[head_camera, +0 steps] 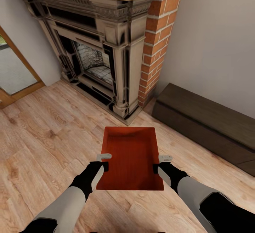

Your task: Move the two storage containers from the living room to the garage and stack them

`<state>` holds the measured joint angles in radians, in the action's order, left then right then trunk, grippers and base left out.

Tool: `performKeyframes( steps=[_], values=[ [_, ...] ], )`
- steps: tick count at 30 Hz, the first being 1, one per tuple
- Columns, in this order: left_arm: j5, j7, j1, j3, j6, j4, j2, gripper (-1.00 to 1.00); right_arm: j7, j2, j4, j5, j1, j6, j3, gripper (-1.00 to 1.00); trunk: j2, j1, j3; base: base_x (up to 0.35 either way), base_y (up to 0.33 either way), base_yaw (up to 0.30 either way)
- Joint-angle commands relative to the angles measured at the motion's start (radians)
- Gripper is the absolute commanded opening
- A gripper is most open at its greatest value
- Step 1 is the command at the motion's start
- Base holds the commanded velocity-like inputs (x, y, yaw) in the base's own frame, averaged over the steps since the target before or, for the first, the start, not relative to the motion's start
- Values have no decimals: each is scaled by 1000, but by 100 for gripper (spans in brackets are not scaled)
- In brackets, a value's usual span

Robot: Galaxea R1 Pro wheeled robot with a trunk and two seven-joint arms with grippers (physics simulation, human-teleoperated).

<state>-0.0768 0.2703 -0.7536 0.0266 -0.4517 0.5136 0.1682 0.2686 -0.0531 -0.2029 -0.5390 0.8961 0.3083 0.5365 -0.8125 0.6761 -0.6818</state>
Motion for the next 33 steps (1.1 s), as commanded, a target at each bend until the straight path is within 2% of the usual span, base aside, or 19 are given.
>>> performKeyframes(
  steps=[1,33],
  values=[
    [-17,10,0,7,-47,-1,-6,-100,3,1,-6,-13,1,-55,13,-100,7,-4,2,0,0,0],
    [-17,10,0,7,-45,-1,-6,-100,4,1,-5,-13,1,-55,13,-100,231,-126,103,0,0,0]
  ],
)
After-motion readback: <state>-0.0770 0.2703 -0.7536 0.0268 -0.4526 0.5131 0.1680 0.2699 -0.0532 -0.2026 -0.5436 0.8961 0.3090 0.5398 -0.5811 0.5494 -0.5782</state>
